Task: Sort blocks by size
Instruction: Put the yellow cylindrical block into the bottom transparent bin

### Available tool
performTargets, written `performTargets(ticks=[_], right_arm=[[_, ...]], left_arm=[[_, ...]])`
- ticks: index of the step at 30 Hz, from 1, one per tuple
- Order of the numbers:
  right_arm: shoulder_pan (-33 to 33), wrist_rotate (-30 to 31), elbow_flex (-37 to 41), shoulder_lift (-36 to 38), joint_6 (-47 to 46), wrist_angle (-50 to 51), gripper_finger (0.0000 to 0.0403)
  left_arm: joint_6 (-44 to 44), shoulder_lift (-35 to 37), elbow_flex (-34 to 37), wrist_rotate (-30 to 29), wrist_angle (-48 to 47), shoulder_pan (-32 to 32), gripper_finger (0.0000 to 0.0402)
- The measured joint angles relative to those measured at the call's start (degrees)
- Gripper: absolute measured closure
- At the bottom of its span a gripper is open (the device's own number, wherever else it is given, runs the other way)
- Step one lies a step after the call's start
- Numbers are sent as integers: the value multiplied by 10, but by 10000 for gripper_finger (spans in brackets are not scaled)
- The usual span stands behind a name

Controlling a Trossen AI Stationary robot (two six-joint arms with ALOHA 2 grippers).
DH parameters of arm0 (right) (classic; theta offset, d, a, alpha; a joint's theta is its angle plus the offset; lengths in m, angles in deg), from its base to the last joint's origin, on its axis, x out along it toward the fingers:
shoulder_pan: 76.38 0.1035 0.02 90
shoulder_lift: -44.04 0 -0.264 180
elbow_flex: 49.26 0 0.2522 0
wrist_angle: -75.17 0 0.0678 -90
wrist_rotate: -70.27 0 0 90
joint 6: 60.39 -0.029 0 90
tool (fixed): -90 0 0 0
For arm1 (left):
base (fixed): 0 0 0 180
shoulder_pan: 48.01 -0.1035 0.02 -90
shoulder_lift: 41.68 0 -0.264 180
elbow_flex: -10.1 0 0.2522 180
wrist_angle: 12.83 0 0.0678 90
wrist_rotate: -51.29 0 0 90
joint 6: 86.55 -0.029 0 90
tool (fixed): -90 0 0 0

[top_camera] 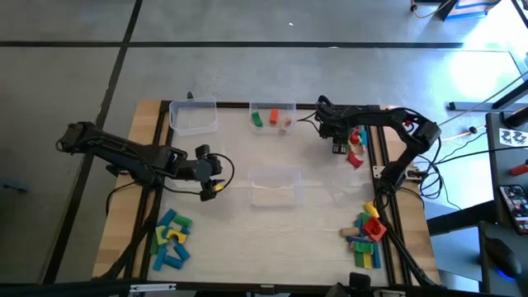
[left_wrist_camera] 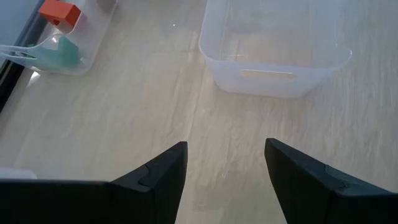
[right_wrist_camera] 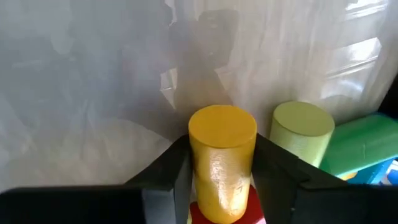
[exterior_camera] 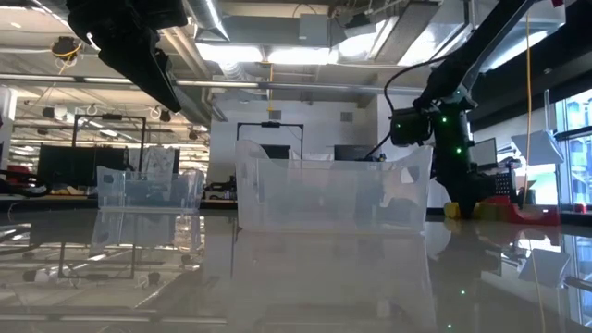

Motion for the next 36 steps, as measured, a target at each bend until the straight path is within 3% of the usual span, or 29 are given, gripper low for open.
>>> performTargets(ticks=[4, 11, 15, 22, 36], right_arm=[[0, -19, -17, 29, -19, 0, 271], [19, -117, -49, 73, -92, 3, 270], [50, -216, -65, 92, -136, -16, 269], [119, -264, -92, 97, -178, -33, 269], [269, -399, -97, 97, -217, -244, 267]], left_arm=[[-1, 0, 0, 0, 0, 0, 192], [-2, 0, 0, 0, 0, 0, 192], [-5, 0, 0, 0, 2, 0, 192], [-7, 0, 0, 0, 5, 0, 192], [-57, 0, 0, 0, 61, 0, 192]])
